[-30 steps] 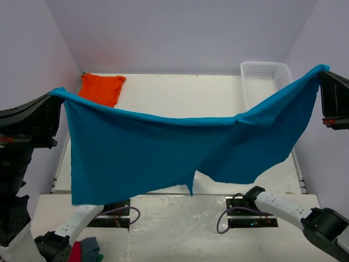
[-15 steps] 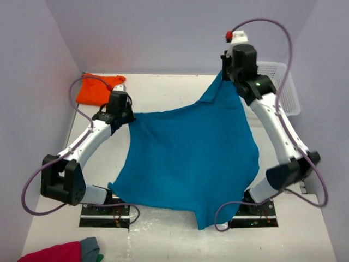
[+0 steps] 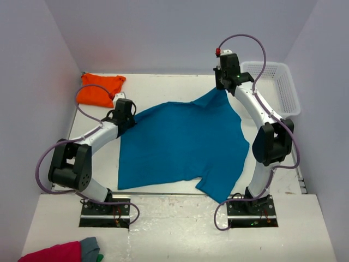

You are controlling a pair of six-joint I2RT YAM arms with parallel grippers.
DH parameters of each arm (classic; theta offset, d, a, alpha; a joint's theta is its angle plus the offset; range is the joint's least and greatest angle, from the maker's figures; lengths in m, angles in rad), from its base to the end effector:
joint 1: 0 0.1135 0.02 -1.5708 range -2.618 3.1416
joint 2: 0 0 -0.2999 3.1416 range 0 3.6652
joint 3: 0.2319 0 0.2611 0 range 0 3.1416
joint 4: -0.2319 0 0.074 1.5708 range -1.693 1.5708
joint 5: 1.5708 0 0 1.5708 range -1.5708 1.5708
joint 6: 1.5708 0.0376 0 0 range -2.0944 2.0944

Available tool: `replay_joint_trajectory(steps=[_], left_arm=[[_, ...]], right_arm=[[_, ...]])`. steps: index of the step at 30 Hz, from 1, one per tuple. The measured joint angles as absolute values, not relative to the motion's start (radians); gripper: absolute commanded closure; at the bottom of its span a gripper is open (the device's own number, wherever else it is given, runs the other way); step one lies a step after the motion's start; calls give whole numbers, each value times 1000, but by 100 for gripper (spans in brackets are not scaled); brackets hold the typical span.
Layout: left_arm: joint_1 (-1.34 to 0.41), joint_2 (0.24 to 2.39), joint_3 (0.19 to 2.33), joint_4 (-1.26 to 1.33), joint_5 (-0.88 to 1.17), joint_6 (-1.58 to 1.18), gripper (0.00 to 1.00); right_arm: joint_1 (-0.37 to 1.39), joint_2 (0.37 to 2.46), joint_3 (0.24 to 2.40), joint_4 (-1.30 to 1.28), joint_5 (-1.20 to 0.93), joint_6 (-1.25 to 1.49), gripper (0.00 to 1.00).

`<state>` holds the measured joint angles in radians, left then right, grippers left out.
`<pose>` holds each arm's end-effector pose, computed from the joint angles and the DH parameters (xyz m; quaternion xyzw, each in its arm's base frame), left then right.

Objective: Fold and stack the t-shirts
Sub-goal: Fold the flattened tshirt in 1/3 of the way

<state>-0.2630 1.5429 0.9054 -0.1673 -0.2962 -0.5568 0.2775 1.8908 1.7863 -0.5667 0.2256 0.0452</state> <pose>0.3194 -0.0746 0.2310 -0.1888 0.8994 -0.0218 0.3935 0.4447 0.1179 0.3625 -0.0551 0.8945 -0.0306 0.4427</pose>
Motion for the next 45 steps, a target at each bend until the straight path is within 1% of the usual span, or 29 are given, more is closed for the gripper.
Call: replay_joint_trajectory(steps=[7,12,23,27,45], left_arm=[[-236,1543,901,-127,-349,-519,100],[-204,1536,899,-123,-368,-489,100],[-199,1489,886,-146,-416,-475,100],[-199,1490,886,-151,-415,-476,100],[-228,1526,855,-211,-427,-489,100]], right_arm=[[268,1935,1810,-557,214,46,100],[268,1930,1805,-562,218,62,100],[268,1744,1654,-644,267,171,100],[268,1646,1548,-676,292,222,100],[329,1512,1257,-727,337,372,100]])
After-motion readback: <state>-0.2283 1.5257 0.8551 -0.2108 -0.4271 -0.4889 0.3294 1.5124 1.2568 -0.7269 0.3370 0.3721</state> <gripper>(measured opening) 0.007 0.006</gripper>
